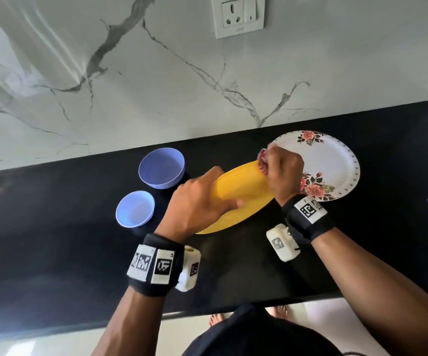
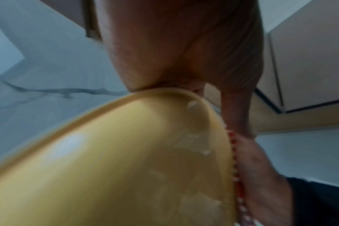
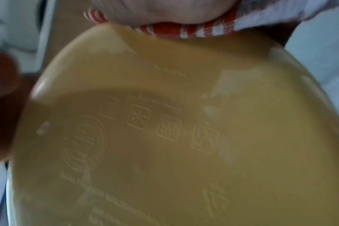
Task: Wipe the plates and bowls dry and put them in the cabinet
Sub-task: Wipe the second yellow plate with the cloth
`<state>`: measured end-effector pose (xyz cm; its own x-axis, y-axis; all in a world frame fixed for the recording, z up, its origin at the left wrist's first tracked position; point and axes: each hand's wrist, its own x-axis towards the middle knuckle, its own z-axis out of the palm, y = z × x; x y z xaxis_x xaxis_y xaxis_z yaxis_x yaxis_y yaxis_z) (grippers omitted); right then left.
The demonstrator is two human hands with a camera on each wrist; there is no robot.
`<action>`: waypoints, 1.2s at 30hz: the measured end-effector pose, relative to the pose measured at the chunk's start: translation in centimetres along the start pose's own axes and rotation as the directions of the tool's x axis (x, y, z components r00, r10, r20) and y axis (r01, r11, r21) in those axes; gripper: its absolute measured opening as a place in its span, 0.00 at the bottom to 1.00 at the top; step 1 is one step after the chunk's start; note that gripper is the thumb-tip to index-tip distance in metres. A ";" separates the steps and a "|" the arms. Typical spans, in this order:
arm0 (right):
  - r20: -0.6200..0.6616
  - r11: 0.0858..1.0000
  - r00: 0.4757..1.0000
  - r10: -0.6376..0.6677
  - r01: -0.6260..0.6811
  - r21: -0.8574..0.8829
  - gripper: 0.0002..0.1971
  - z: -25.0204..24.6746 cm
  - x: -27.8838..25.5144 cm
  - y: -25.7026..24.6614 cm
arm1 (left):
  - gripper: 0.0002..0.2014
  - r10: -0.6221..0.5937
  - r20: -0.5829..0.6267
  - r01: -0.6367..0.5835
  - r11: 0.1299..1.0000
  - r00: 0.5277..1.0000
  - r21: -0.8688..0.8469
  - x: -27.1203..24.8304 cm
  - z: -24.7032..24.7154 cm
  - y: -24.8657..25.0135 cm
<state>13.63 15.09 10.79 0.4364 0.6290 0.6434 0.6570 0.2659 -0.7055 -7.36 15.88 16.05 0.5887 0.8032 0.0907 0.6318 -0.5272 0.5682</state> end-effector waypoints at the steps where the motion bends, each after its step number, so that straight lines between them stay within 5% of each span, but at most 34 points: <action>1: 0.040 0.987 0.989 -0.143 0.145 -0.064 0.23 0.0 0.2 -0.6 | 0.29 0.008 0.006 -0.008 0.999 1.000 0.048 0.6 0.1 0.8; 4: 0.141 0.921 0.944 -0.299 0.324 -0.216 0.28 0.2 0.6 -1.9 | 0.23 0.039 -0.063 -0.038 0.999 0.997 0.026 1.4 0.8 2.0; 7: 0.112 0.918 0.951 -0.290 0.309 -0.247 0.29 -0.3 0.4 -2.1 | 0.21 0.000 -0.118 -0.010 0.997 0.993 -0.083 0.6 1.3 1.3; 9: 0.070 0.968 0.970 -0.231 0.237 -0.087 0.27 -0.4 -0.1 -1.3 | 0.22 -0.057 -0.152 0.038 0.992 0.987 -0.124 -0.7 1.6 0.3; 11: 0.034 0.993 0.999 0.037 -0.041 0.112 0.26 -0.5 -0.8 -0.3 | 0.24 -0.136 -0.175 0.095 0.970 0.975 -0.224 -2.1 1.8 -1.1; 12: 0.028 0.953 0.972 0.234 -0.235 0.189 0.28 -0.5 -1.4 0.2 | 0.25 -0.176 -0.186 0.117 0.950 0.967 -0.291 -2.8 1.9 -1.9; 14: 0.052 0.734 0.806 0.589 -0.561 0.382 0.28 -0.4 -2.3 0.7 | 0.26 -0.245 -0.192 0.144 0.893 0.950 -0.427 -3.6 1.9 -3.1; 15: 0.061 0.630 0.724 0.687 -0.636 0.445 0.27 -0.3 -2.6 0.9 | 0.26 -0.260 -0.176 0.150 0.868 0.949 -0.474 -3.9 1.8 -3.5; 16: 0.040 0.612 0.696 0.716 -0.655 0.443 0.30 -0.4 -2.6 0.8 | 0.25 -0.253 -0.148 0.152 0.860 0.956 -0.487 -3.9 1.5 -3.6; 17: 0.008 0.661 0.724 0.689 -0.634 0.402 0.32 -0.2 -2.6 1.0 | 0.24 -0.226 -0.115 0.147 0.868 0.967 -0.473 -3.9 1.1 -3.5; 19: -0.042 0.835 0.861 0.507 -0.478 0.273 0.29 0.0 -2.3 1.0 | 0.25 -0.167 -0.050 0.137 0.918 0.985 -0.371 -3.6 0.2 -2.8; 21: -0.028 0.979 0.980 0.196 -0.194 0.066 0.26 -0.3 -1.6 0.2 | 0.25 -0.100 -0.030 0.091 0.971 0.995 -0.221 -2.7 -0.4 -1.4; 22: 0.007 0.999 0.999 0.031 -0.031 -0.010 0.25 -0.3 -1.3 -0.1 | 0.24 -0.071 -0.025 0.067 0.987 0.997 -0.144 -2.1 -0.6 -0.5; 25: 0.124 0.945 0.956 -0.265 0.283 -0.162 0.25 -0.1 -0.3 -2.1 | 0.23 -0.023 -0.034 0.024 0.999 0.999 0.031 -0.3 -0.2 1.9; 29: 0.146 0.912 0.937 -0.316 0.343 -0.226 0.28 -0.3 -0.2 -3.0 | 0.20 -0.008 -0.095 0.004 0.999 0.995 -0.044 -0.4 0.5 1.6; 31: 0.093 0.959 0.969 -0.228 0.240 -0.151 0.27 -0.2 -0.6 -1.9 | 0.18 -0.026 -0.134 0.015 0.997 0.991 -0.079 -1.2 0.7 0.9; 33: 0.015 1.000 1.000 -0.007 0.007 -0.011 0.26 -0.3 -1.3 -0.7 | 0.20 -0.100 -0.168 0.081 0.990 0.981 -0.119 -2.3 0.9 -0.2; 34: -0.007 0.979 0.984 0.176 -0.175 0.106 0.26 -0.2 -1.8 -0.5 | 0.21 -0.131 -0.186 0.100 0.981 0.974 -0.165 -2.9 1.0 -0.8; 36: 0.020 0.830 0.862 0.506 -0.493 0.261 0.29 -0.2 -2.4 -0.7 | 0.22 -0.170 -0.216 0.112 0.960 0.961 -0.256 -4.0 1.1 -2.1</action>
<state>12.22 13.22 9.80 0.6963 0.6915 0.1922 0.1697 0.1017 -0.9802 -10.45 13.46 13.59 0.3495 0.9218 0.1676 0.5437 -0.3452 0.7650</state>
